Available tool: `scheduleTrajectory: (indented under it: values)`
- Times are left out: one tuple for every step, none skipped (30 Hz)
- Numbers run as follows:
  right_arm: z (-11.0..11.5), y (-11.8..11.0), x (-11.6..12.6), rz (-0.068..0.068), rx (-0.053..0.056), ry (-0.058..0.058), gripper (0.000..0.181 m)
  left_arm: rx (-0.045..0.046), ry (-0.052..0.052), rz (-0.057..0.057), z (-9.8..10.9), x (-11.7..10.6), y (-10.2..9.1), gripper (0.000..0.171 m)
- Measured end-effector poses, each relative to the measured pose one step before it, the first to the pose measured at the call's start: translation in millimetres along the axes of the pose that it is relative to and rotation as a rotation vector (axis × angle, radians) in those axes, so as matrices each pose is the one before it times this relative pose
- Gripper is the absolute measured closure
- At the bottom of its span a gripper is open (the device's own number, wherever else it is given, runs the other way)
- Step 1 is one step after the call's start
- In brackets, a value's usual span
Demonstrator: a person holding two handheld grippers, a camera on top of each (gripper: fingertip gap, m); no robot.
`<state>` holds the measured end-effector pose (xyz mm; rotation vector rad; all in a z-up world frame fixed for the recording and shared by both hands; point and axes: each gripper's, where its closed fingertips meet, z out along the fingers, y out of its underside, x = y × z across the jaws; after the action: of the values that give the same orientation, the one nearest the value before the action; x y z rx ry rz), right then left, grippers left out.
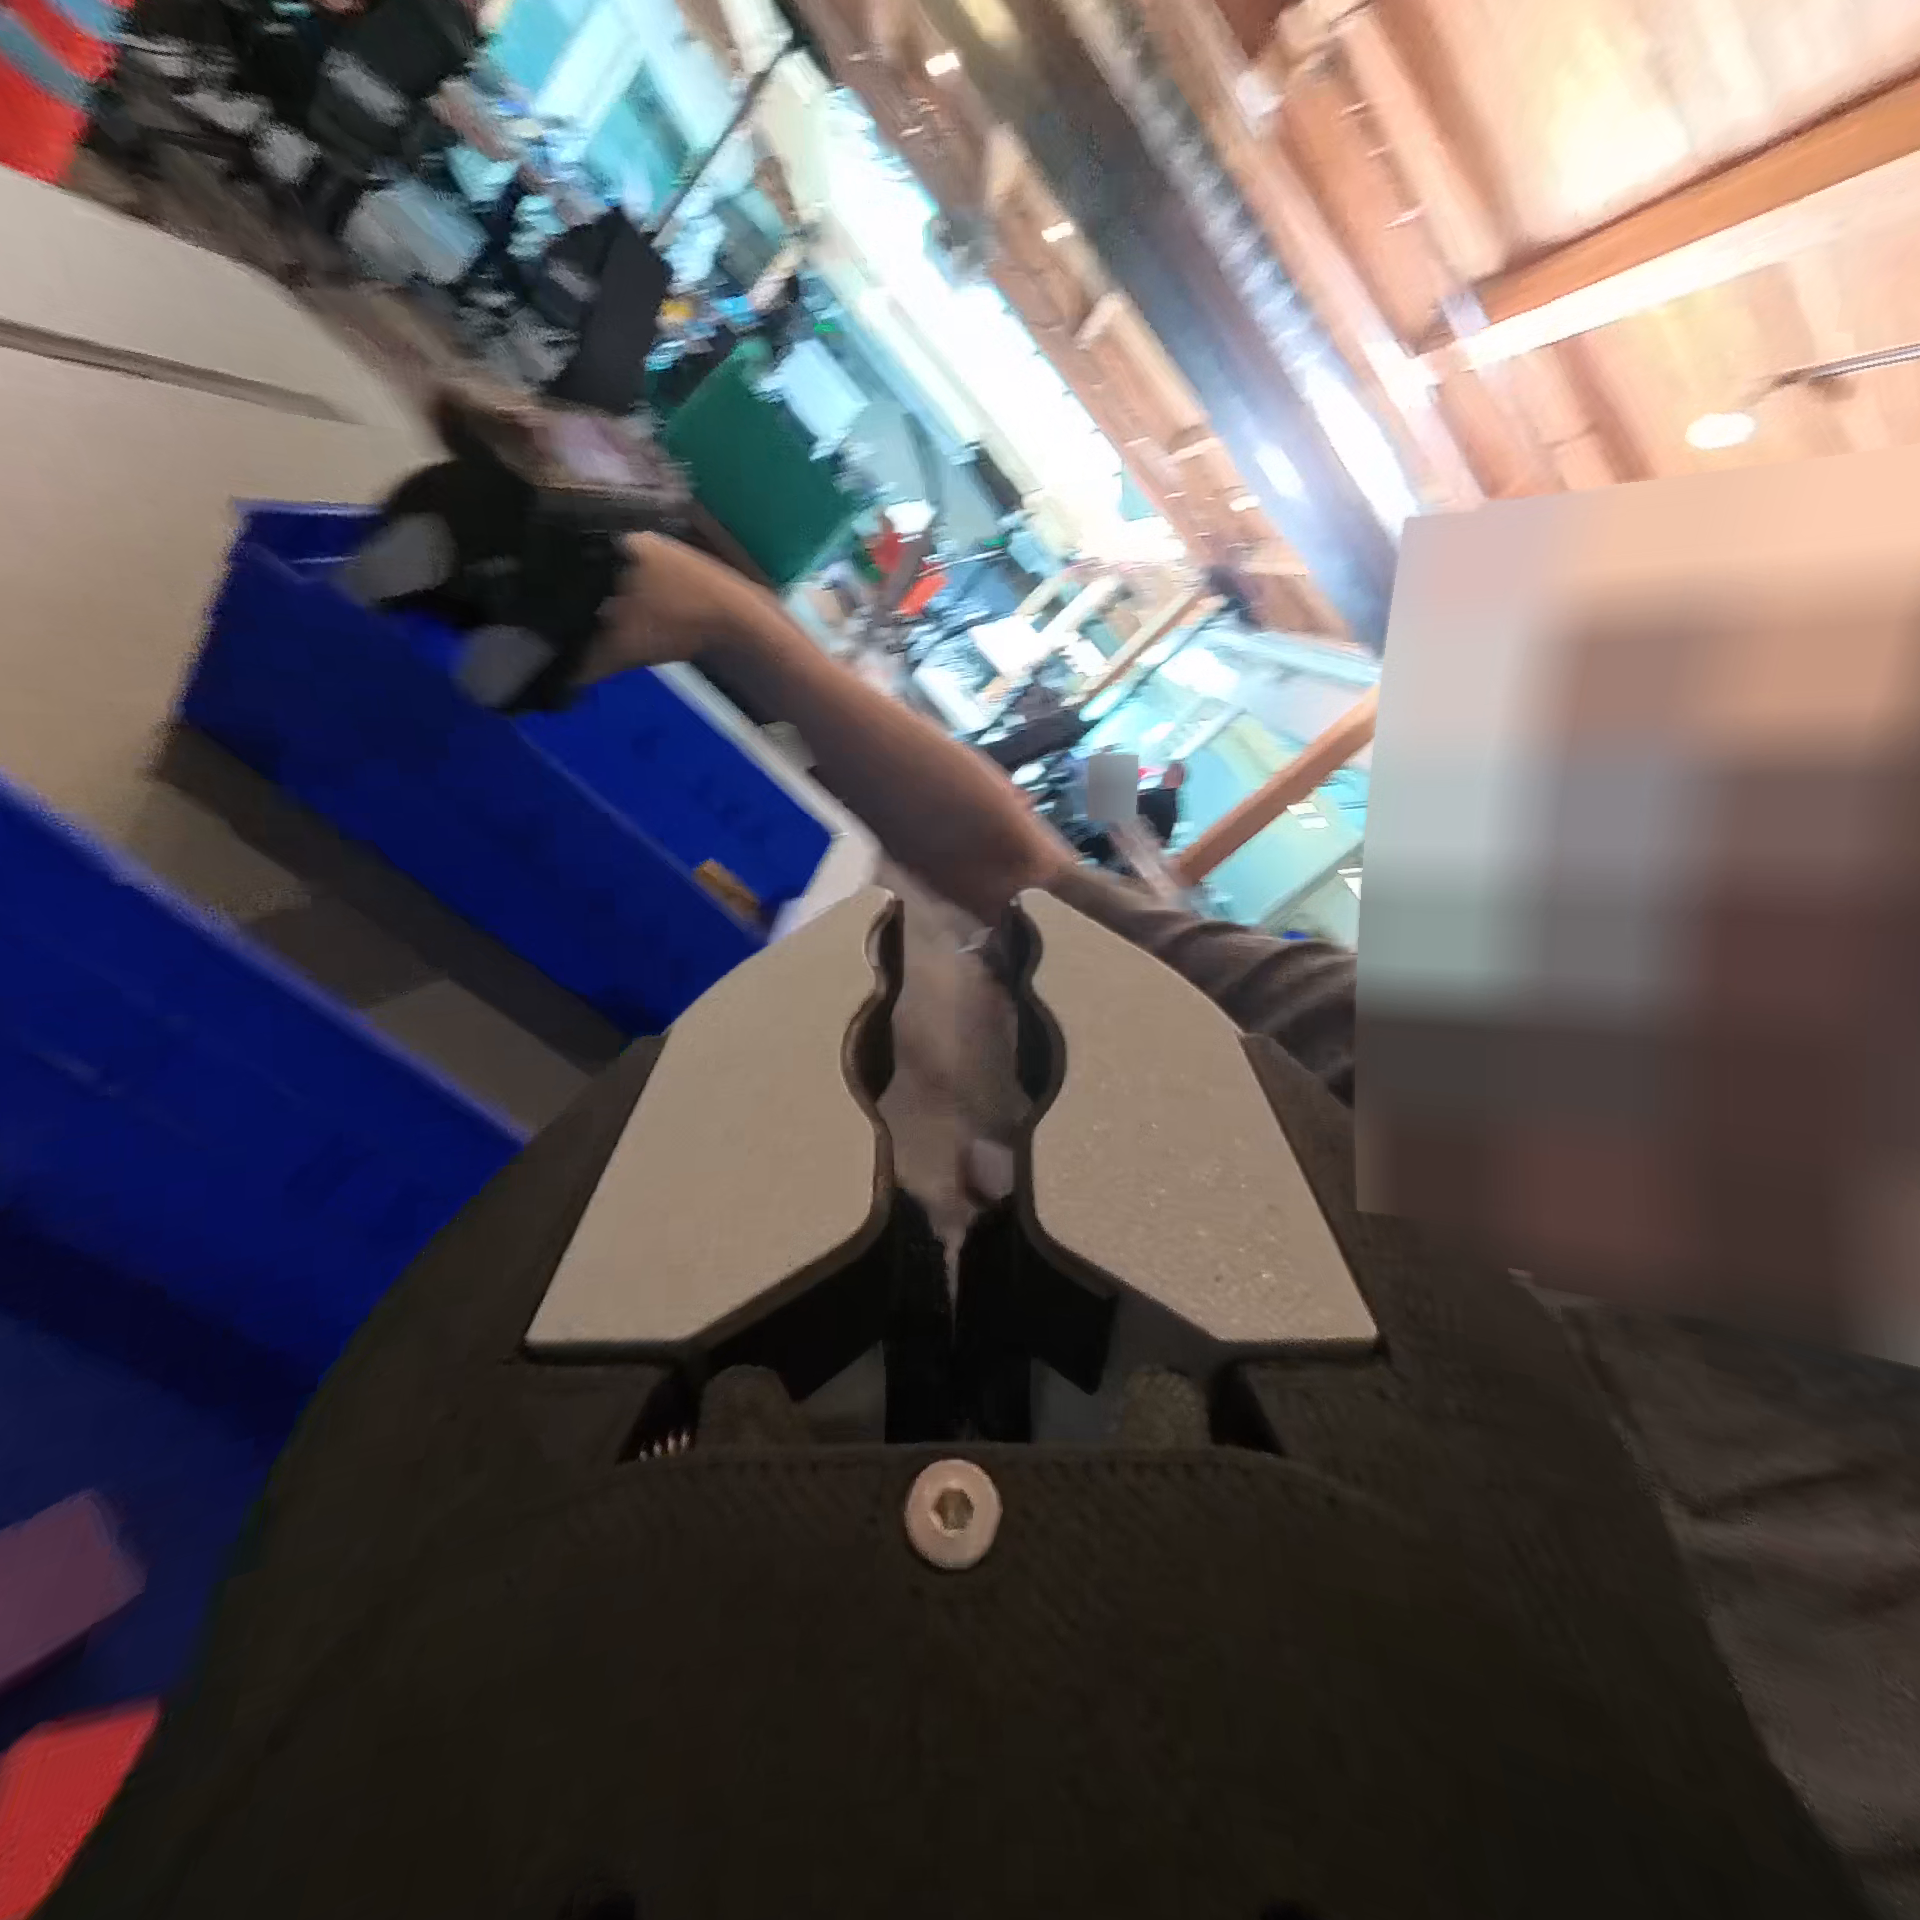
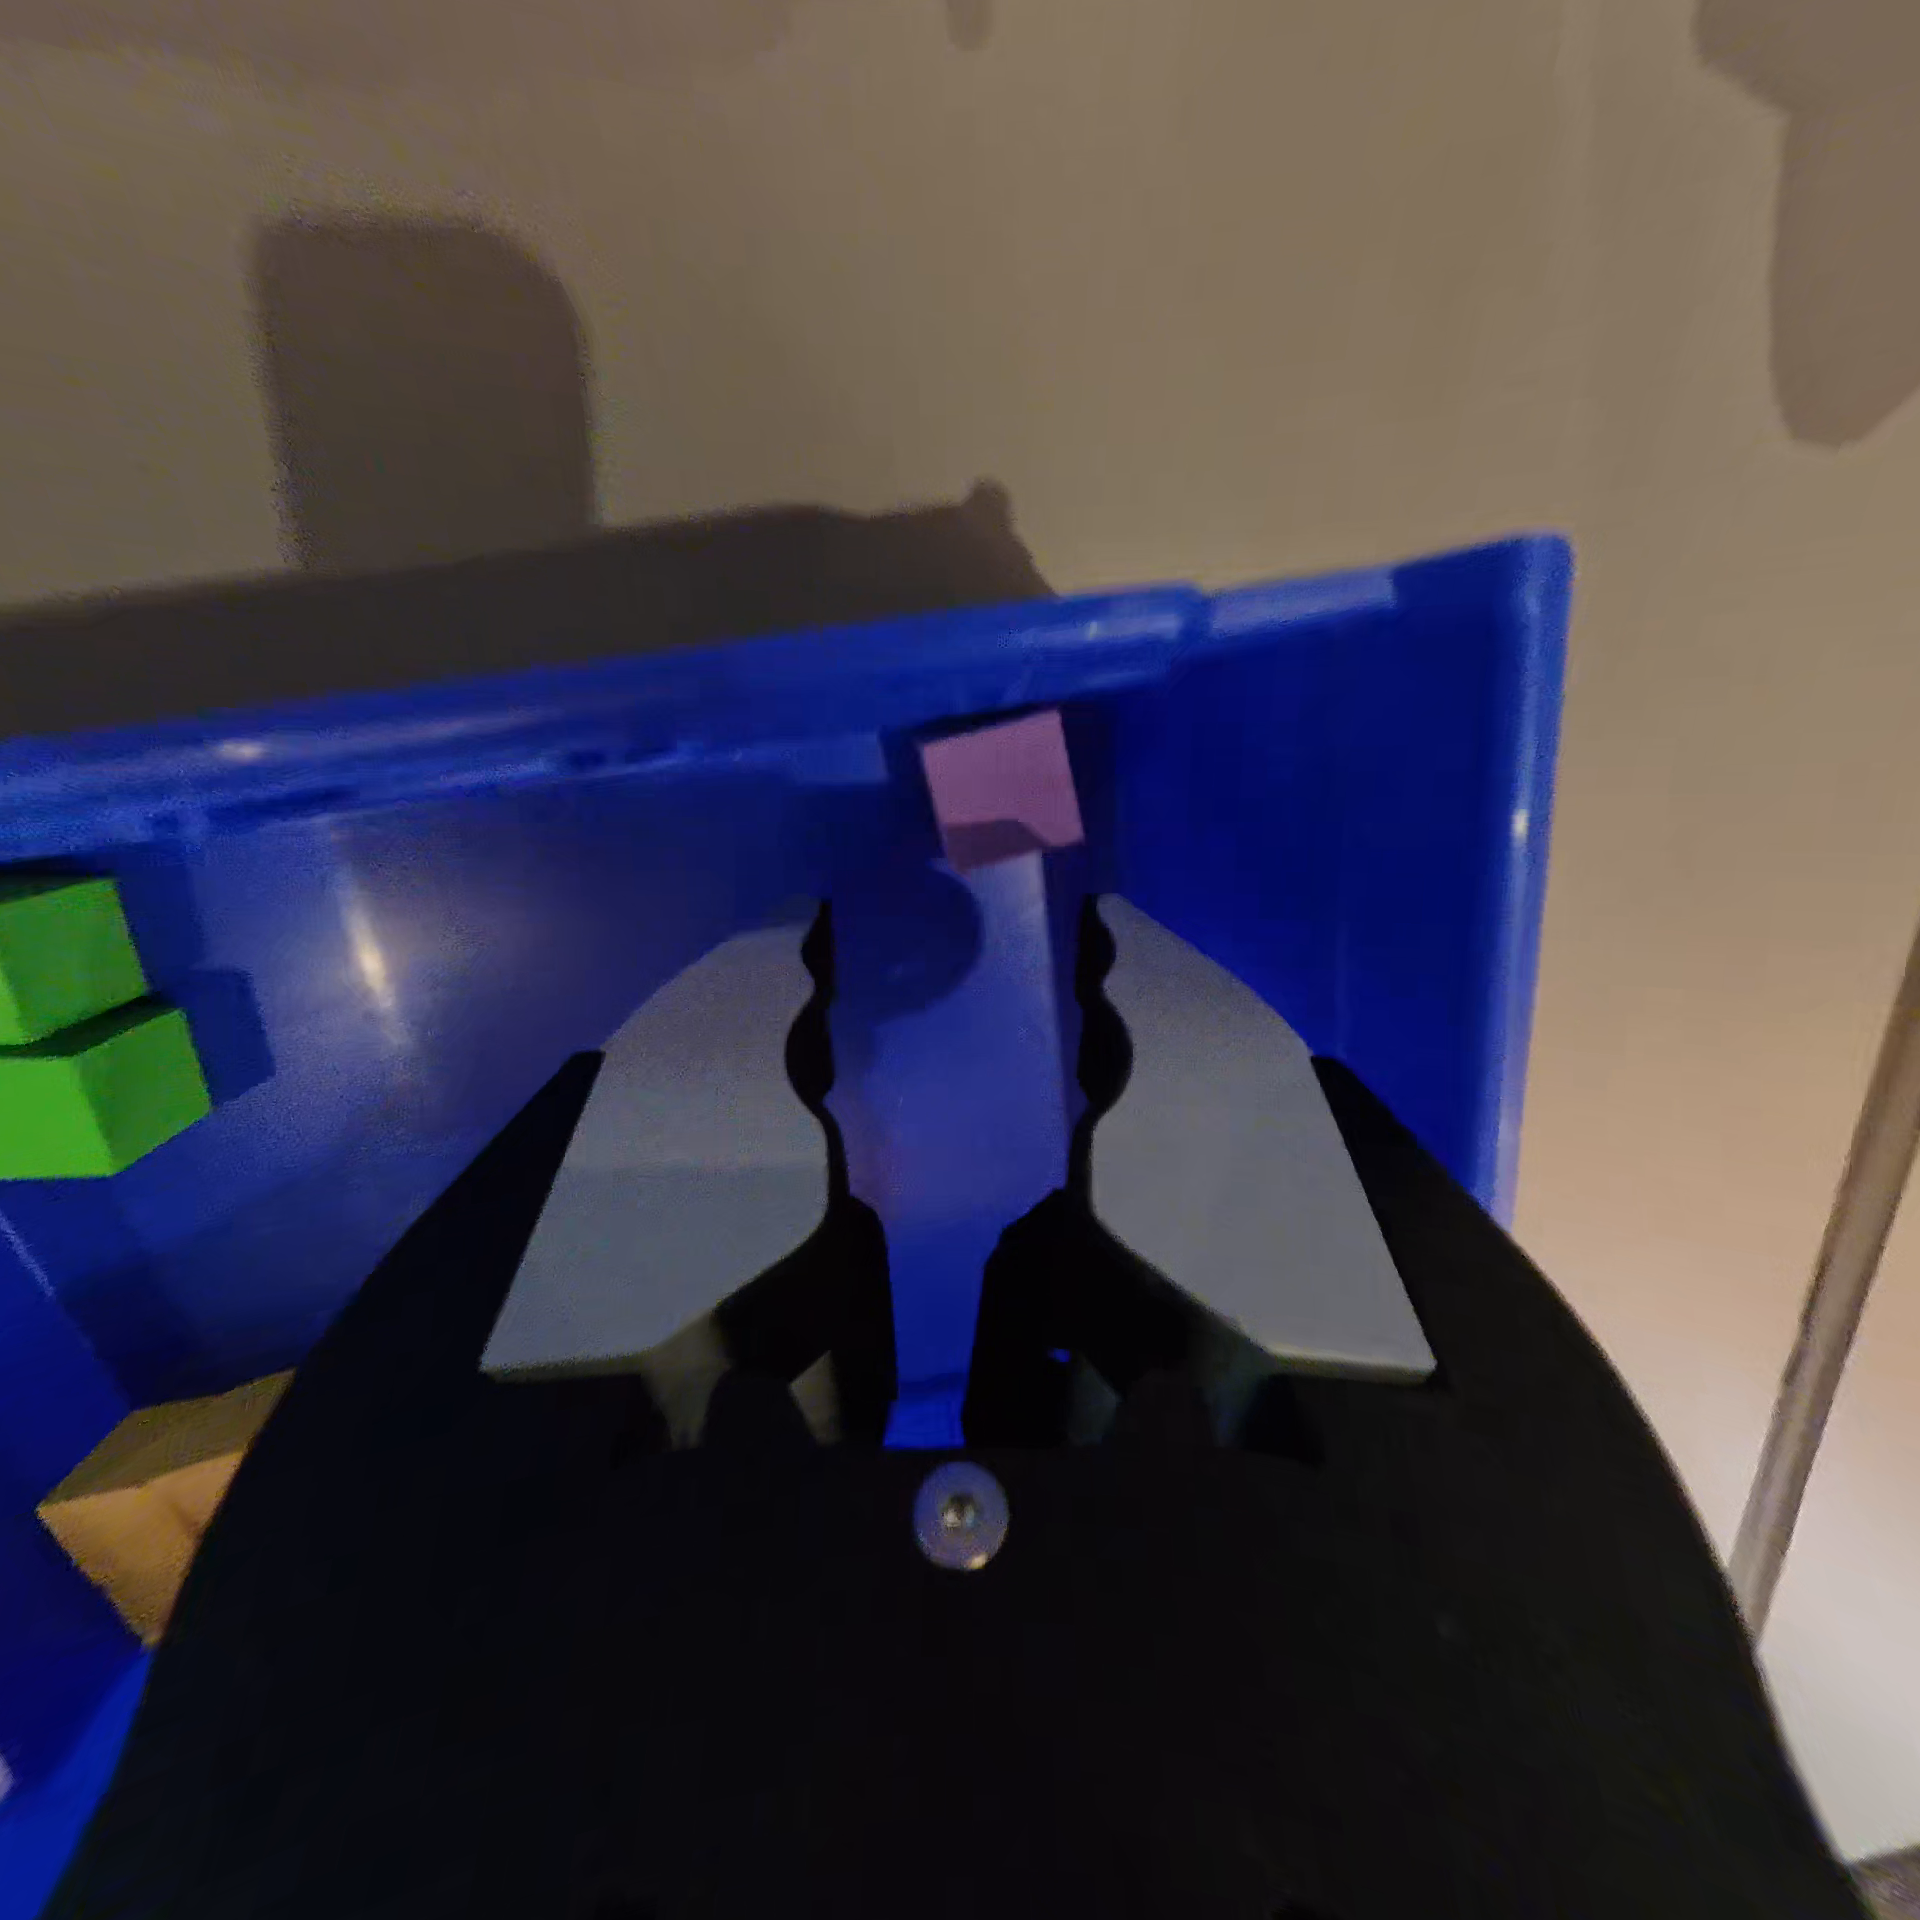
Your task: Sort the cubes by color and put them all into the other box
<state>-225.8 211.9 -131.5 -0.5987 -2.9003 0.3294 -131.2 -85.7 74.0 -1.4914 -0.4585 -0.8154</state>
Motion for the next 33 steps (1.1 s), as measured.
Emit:
scheduleTrajectory:
  values:
    - [-9.11, 2.54, -1.91, 0.0013, 0.0109, 0.0262, 0.137, -0.02602, -0.1069, 0.0266, -4.6, -15.6, -0.86, 0.152]
    - [-10.29, 1.54, -1.08, -0.002, 0.0198, 0.0368, 0.137, -0.03003, -0.1295, 0.0285, -5.08, -19.32, -1.76, 0.151]
    - [-11.18, 1.13, -0.84, 0.0026, 0.0207, 0.039, 0.137, -0.03754, -0.1447, 0.0262, -4.3, -21.91, -1.77, 0.148]
    - [-11.59, -0.36, -1.86, 0.0039, 0.0242, 0.0347, 0.137, -0.04892, -0.1322, 0.0339, -1.71, -20.15, -0.76, 0.141]
    - [-11.68, -1.72, -1.77, 0.0024, 0.0288, 0.0417, 0.137, -0.05645, -0.1076, 0.0367, 1.12, -16.61, 0.25, 0.139]
    - [-11.29, -1.69, -2.1, -0.0079, 0.0214, 0.0445, 0.139, -0.06021, -0.0965, 0.0358, 4.13, -15.38, 0.83, 0.137]
    - [-10.12, -2.24, -2.82, -0.0178, 0.0204, 0.0434, 0.141, -0.06192, -0.0786, 0.0434, 7.45, -13.15, 1.32, 0.132]
    - [-9.02, -2.63, -3.55, -0.0182, 0.0184, 0.04, 0.143, -0.07054, -0.0535, 0.0491, 10.41, -9.65, 3.04, 0.13]
    - [-7.53, -3.05, -5.33, -0.0201, 0.0196, 0.0265, 0.144, -0.08092, -0.0316, 0.0545, 12.32, -6.48, 4.86, 0.128]
    - [-6.25, -2.68, -5.51, -0.0191, 0.0175, 0.0198, 0.145, -0.08174, -0.0308, 0.0572, 12.8, -6.48, 5.2, 0.124]
    - [-5.3, -1.47, -5.04, -0.0164, 0.0092, 0.0165, 0.145, -0.07798, -0.0368, 0.0627, 12.57, -6.85, 5.04, 0.123]
    - [-4.51, -1.0, -5.65, -0.012, 0.0071, 0.0059, 0.146, -0.06256, -0.0233, 0.0754, 12.06, -4.35, 3.31, 0.121]
    - [-3.81, -0.75, -5.05, -0.0091, 0.0071, 0.0035, 0.146, -0.04338, -0.0036, 0.0838, 10.95, -1.12, 1.45, 0.121]
    - [-3.5, 0.42, -3.91, -0.0101, 0.0013, 0.0073, 0.145, -0.03727, 0.0006, 0.0895, 9.88, -0.17, 1.51, 0.121]
    - [-3.33, 0.68, -3.18, -0.01, 0.0001, 0.0083, 0.145, -0.04271, -0.0151, 0.0915, 8.82, -2.34, 3.43, 0.122]
    - [-3.09, 0.27, -2.33, -0.0041, 0.0042, 0.0066, 0.145, -0.04932, -0.0266, 0.0811, 7.97, -3.72, 5.41, 0.122]
    - [-2.75, 0.08, -2.39, 0.0023, 0.006, -0.0011, 0.145, -0.04345, -0.0112, 0.059, 7.15, -1.85, 4.86, 0.122]
    - [-2.47, -0.3, -1.87, 0.0066, 0.008, -0.0016, 0.145, -0.03878, -0.0015, 0.0292, 6.2, -1.4, 4.3, 0.121]
    - [-2.3, -0.24, -1.07, 0.006, 0.0078, 0.0003, 0.145, -0.03401, 0.0076, 0.0082, 4.89, -0.73, 3.61, 0.121]
    - [-1.86, 0.16, -0.77, 0.004, 0.005, 0.0013, 0.146, -0.01923, 0.0127, -0.0025, 3.97, -0.28, 2.07, 0.12]
    - [-1.44, 0.32, -0.44, 0.0017, 0.003, 0.0043, 0.146, -0.00869, 0.0098, -0.0083, 2.78, -0.81, 1.04, 0.12]
    - [-1.07, 0.27, -0.5, -0.0012, 0.0018, 0.0043, 0.146, -0.00276, 0.0107, -0.0095, 2.23, -0.6, 0.4, 0.12]
    - [-0.69, 0.16, -1.0, -0.0013, 0.0013, 0.0013, 0.147, -0.00016, 0.0112, -0.0106, 2.0, -0.63, 0.08, 0.12]
    - [-0.21, 0.02, -0.9, -0.0002, 0.001, 0.001, 0.147, -0.00467, 0.0106, -0.0124, 1.94, -0.56, 0.67, 0.119]
    - [0.1, -0.03, -1.5, -0.0003, 0.0011, -0.0037, 0.147, -0.00718, 0.0056, -0.0124, 1.95, -1.2, 0.78, 0.119]
    - [0.39, 0.1, -1.04, -0.0022, -0.002, -0.0006, 0.147, -0.00858, 0.0051, -0.0106, 2.02, -1.18, 0.84, 0.119]
    - [0.34, -0.16, -0.93, -0.0044, -0.0004, 0.0011, 0.147, -0.01129, 0.011, -0.0073, 2.14, 0.08, 1.03, 0.119]
    - [0.23, -0.55, -1.27, -0.0036, 0.0009, -0.002, 0.148, -0.01168, 0.0105, -0.0072, 2.16, 0.39, 0.97, 0.119]
    - [-0.09, -0.57, -0.18, -0.0023, -0.001, 0.0032, 0.148, -0.01304, 0.0117, -0.0075, 1.99, 1.03, 1.23, 0.119]
    - [-0.43, -0.64, -0.19, -0.0031, 0.001, 0.0025, 0.148, -0.0129, 0.0111, -0.0056, 2.05, 1.4, 1.03, 0.119]
    - [-0.84, -1.19, -0.09, -0.0012, 0.0039, 0.0017, 0.148, -0.00546, 0.0079, -0.0027, 1.96, 1.23, -0.06, 0.119]
    - [-1.07, -1.15, 0.39, 0.0004, 0.0046, 0.0043, 0.149, -0.00469, 0.0081, 0.0002, 2.08, 1.52, 0.08, 0.121]
    - [-1.25, -1.26, 0.21, -0.0007, 0.0046, 0.0032, 0.149, -0.0101, 0.0086, -0.0005, 1.87, 1.49, 1.07, 0.126]
